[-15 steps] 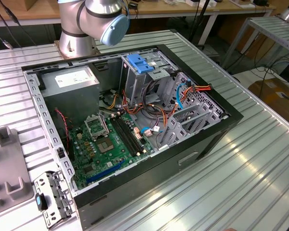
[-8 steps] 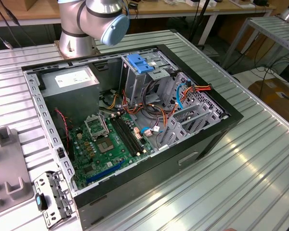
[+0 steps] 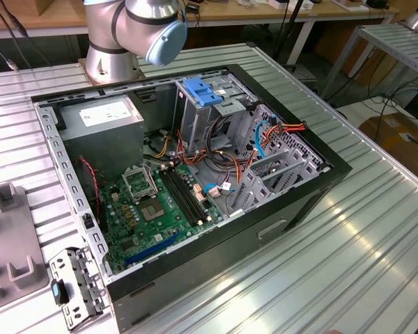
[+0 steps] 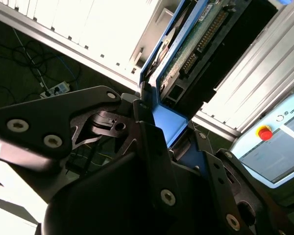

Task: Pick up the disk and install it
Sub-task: 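Pick up the disk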

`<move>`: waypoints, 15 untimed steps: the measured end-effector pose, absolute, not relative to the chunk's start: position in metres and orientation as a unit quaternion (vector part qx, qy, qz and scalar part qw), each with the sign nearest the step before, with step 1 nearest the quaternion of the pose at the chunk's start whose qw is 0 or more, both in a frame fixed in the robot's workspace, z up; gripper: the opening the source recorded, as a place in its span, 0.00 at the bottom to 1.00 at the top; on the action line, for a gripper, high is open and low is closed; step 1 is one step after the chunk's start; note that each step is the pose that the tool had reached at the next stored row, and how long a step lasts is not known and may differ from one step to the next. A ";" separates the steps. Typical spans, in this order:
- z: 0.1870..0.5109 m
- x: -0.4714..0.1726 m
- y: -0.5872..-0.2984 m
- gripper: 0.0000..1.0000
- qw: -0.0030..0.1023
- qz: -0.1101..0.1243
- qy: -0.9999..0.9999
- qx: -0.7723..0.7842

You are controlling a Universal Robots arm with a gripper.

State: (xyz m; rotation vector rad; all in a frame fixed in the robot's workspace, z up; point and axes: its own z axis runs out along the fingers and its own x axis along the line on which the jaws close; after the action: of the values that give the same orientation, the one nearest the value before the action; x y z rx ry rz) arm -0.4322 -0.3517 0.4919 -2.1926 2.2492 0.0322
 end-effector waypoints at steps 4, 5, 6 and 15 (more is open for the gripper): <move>0.492 -0.427 -0.352 0.37 -0.001 0.011 0.716 -0.698; 0.492 -0.425 -0.352 0.37 -0.001 0.011 0.716 -0.698; 0.492 -0.423 -0.352 0.37 -0.001 0.011 0.716 -0.698; 0.492 -0.410 -0.352 0.37 -0.003 0.013 0.716 -0.698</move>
State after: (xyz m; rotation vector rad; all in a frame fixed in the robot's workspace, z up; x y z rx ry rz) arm -0.4100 -0.3517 0.4919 -2.1966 2.2533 0.0413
